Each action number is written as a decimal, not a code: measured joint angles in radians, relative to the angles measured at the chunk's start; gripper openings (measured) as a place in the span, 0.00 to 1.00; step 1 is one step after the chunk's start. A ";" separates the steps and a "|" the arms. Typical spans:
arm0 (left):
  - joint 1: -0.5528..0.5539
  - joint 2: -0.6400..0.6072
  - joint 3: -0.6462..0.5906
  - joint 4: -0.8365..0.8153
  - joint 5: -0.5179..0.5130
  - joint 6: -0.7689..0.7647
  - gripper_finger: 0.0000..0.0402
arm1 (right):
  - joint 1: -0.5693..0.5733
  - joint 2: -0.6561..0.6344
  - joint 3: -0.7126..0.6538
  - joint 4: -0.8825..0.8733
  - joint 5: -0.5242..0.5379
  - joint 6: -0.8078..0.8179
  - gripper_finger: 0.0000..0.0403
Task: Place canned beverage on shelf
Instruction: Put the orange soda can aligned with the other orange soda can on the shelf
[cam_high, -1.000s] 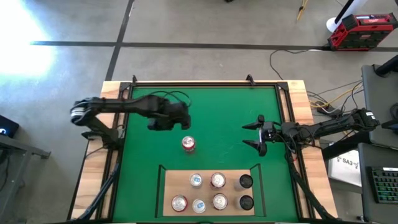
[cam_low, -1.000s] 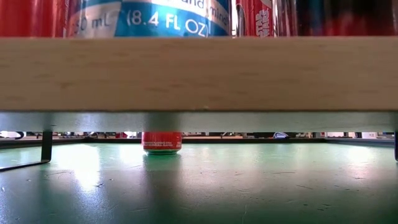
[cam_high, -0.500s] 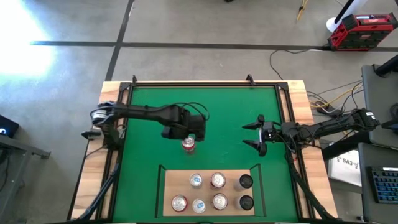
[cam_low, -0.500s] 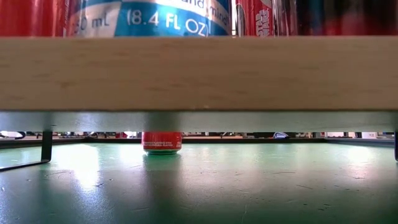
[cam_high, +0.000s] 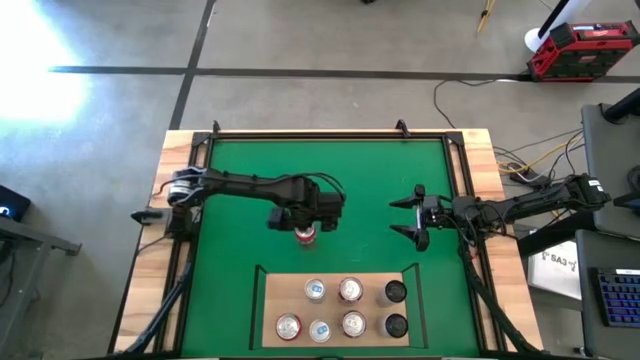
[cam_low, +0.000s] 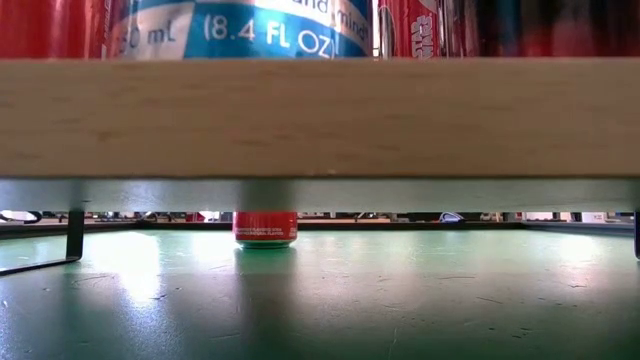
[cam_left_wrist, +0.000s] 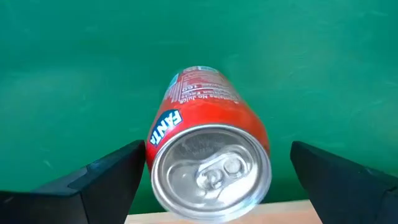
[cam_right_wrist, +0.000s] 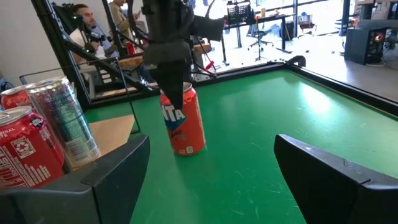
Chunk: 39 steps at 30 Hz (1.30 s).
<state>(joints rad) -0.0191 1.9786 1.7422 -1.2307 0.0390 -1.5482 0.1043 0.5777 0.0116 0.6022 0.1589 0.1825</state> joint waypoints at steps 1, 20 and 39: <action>-0.003 0.007 -0.001 0.001 0.006 -0.011 0.96 | 0.000 0.000 0.000 0.000 0.000 0.000 0.83; -0.017 0.029 -0.041 0.039 -0.004 -0.077 0.73 | 0.000 0.000 0.000 -0.002 0.000 0.000 0.83; -0.230 -0.147 -0.065 -0.021 -0.149 -0.257 0.70 | 0.000 0.000 0.000 -0.002 0.000 0.000 0.83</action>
<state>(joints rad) -0.2492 1.8312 1.6768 -1.2516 -0.1099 -1.8048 0.1043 0.5774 0.0113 0.5999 0.1589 0.1825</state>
